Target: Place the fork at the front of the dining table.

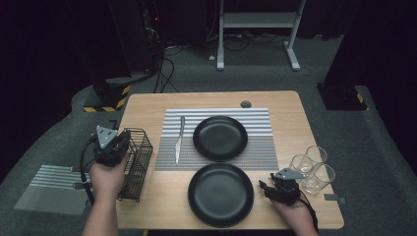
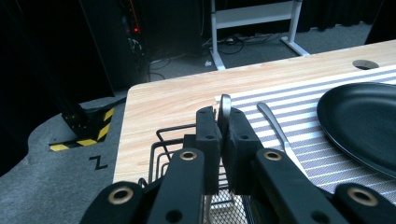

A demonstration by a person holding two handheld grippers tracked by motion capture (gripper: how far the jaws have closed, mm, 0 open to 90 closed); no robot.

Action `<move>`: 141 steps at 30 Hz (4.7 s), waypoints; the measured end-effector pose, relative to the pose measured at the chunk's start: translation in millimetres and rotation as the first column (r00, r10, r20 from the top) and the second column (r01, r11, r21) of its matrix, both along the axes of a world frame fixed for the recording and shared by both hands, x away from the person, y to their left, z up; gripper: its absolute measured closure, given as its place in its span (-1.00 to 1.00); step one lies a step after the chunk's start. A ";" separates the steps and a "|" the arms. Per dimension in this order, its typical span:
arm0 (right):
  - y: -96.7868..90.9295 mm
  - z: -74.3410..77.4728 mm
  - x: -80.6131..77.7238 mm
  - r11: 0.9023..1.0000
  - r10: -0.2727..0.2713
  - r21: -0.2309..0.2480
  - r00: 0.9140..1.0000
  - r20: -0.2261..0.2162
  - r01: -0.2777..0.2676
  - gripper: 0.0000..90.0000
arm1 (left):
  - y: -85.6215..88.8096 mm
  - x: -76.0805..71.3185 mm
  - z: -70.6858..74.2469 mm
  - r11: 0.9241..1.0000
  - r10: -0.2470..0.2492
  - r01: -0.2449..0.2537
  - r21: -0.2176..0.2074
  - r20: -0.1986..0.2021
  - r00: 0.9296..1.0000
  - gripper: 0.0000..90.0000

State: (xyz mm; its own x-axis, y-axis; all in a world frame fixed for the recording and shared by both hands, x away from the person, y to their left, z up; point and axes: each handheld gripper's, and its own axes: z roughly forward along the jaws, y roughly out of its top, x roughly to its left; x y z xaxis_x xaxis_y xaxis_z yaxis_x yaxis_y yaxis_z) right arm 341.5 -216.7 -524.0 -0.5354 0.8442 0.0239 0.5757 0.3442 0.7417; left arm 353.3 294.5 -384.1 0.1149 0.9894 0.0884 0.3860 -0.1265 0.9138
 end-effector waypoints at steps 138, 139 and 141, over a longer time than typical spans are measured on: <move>-6.2 18.0 -15.0 1.000 -0.001 0.021 0.976 0.219 -0.004 0.27 | -85.7 -36.4 36.5 0.967 -0.153 0.219 -0.128 0.398 0.904 0.91; -5.7 17.8 -15.4 1.000 -0.004 0.027 0.977 0.211 -0.002 0.28 | -88.0 -36.9 35.0 0.965 -0.157 0.225 -0.133 0.395 0.905 0.91; -6.3 17.5 -14.3 1.000 0.005 0.024 0.978 0.209 -0.010 0.31 | -89.8 -37.1 32.3 0.963 -0.159 0.230 -0.141 0.394 0.905 0.91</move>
State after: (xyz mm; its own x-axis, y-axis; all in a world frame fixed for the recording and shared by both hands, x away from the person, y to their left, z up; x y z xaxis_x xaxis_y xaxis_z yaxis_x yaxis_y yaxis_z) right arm 327.2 -223.0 -506.5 -0.5369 0.8409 -0.0684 0.4047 0.3279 0.8537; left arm 316.2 204.8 -351.9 0.3003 0.9537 -0.0137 -0.0062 0.0163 0.9998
